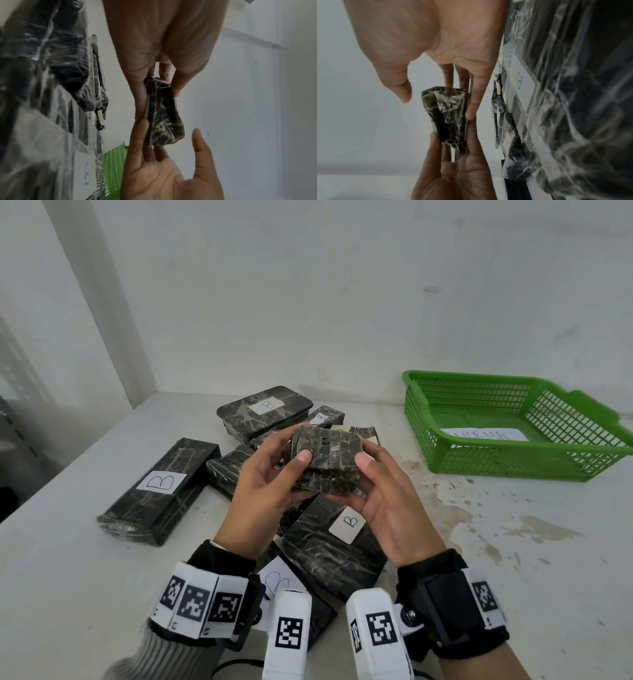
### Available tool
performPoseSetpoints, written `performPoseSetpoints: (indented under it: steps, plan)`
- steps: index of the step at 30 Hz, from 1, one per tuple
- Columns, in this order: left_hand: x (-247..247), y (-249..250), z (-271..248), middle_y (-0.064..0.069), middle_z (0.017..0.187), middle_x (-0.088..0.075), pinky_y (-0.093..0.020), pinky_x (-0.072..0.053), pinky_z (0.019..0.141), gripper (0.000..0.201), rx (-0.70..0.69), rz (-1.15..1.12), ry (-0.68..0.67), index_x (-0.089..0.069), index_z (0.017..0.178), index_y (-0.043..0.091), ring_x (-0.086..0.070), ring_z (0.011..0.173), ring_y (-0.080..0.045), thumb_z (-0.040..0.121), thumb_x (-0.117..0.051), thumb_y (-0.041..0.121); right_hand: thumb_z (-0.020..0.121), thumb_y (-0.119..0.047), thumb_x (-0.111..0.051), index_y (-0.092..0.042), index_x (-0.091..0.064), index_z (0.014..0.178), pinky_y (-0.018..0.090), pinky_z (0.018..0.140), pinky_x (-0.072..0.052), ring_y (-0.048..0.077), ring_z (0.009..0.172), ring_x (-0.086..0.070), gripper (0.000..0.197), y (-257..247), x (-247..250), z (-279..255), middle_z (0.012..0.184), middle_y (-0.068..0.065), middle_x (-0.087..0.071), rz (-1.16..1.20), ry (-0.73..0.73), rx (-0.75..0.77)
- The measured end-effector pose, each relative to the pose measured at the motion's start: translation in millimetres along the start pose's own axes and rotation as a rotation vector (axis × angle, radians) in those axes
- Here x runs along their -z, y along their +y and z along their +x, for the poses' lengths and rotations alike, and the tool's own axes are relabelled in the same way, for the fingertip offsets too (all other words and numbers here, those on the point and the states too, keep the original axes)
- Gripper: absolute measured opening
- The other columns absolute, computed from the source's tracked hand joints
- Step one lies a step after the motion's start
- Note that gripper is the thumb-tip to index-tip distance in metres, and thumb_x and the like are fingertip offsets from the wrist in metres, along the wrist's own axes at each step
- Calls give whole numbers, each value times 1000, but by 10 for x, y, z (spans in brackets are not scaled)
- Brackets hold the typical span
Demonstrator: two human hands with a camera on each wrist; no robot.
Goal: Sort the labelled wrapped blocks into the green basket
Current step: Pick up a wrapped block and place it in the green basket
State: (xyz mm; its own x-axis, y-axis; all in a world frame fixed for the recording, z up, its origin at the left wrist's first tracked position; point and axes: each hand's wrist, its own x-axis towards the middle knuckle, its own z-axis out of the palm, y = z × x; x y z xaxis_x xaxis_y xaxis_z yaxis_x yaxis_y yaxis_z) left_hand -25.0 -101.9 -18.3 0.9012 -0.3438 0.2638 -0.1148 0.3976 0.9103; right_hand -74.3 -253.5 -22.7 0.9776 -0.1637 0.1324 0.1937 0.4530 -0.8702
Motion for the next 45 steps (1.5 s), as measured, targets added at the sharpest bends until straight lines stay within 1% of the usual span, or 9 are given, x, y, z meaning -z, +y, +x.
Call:
performPoseSetpoints:
  steps: [7, 15, 20, 24, 29, 33, 37, 42, 45]
  plan:
    - [-16, -13, -4, -8, 119, -68, -44, -59, 79, 43, 25, -40, -21, -57, 128, 13, -67, 109, -21, 86, -58, 21, 80, -24, -67, -4, -64, 120, 37, 74, -59, 27, 106, -68, 45, 24, 5, -11, 114, 12, -71, -150, 71, 94]
    - [-3, -20, 10, -7, 97, -72, -41, -60, 76, 19, -10, -17, 9, -65, 104, 3, -69, 92, -20, 91, -63, 18, 86, -25, -66, -4, -62, 118, 39, 79, -60, 22, 101, -68, 38, 25, -2, -11, 114, 12, -70, -117, 5, 62]
    - [-33, -21, -15, -15, 96, -65, -51, -55, 84, 20, 29, -86, -46, -60, 96, 5, -64, 91, -24, 89, -57, 23, 77, -22, -70, -2, -64, 109, 54, 85, -56, 23, 97, -68, 38, 26, -3, -7, 104, 11, -70, -152, 59, 112]
    - [-21, -9, -10, -6, 81, -63, -40, -56, 71, 15, 3, -61, -20, -62, 78, 13, -61, 77, -15, 88, -57, 24, 82, -19, -76, -6, -63, 107, 56, 89, -55, 20, 96, -67, 31, 27, -1, -14, 102, 6, -70, -174, -12, 85]
    - [-27, -12, -7, -7, 80, -58, -34, -54, 67, 25, -5, -53, -51, -54, 86, -4, -58, 75, -14, 88, -58, 20, 65, -56, -82, -16, -66, 100, 53, 87, -54, 22, 96, -66, 56, 26, 22, -5, 106, 12, -68, -146, -13, 20]
    - [-52, -2, -29, -6, 76, -58, -28, -55, 64, 21, 22, -64, -73, -54, 77, 5, -58, 69, -13, 86, -59, 23, 72, -37, -76, -21, -66, 79, 51, 82, -55, 20, 82, -66, 21, 38, 17, -17, 90, 9, -69, -118, 15, 53]
    - [-57, -9, -27, -2, 71, -58, -27, -55, 63, 25, 16, -37, -47, -51, 75, 6, -57, 65, -11, 92, -61, 20, 73, -35, -73, -22, -66, 75, 49, 81, -55, 19, 81, -66, 15, 54, 16, -11, 88, 7, -70, -133, 12, 61]
    - [-78, -3, -22, 0, 67, -60, -27, -55, 62, 23, 42, -48, -20, -53, 76, 4, -58, 61, -9, 87, -61, 23, 71, -60, -74, -4, -62, 98, 48, 83, -58, 24, 90, -68, 63, 59, 10, -4, 99, 18, -70, -199, 49, 46]
    - [-72, -8, -24, -11, 80, -60, -35, -55, 71, 26, 91, -71, -75, -56, 87, 1, -60, 73, -17, 86, -65, 25, 80, -39, -70, -16, -61, 77, 44, 80, -52, 27, 80, -60, 25, 59, -16, -6, 85, 17, -63, -171, 95, 95]
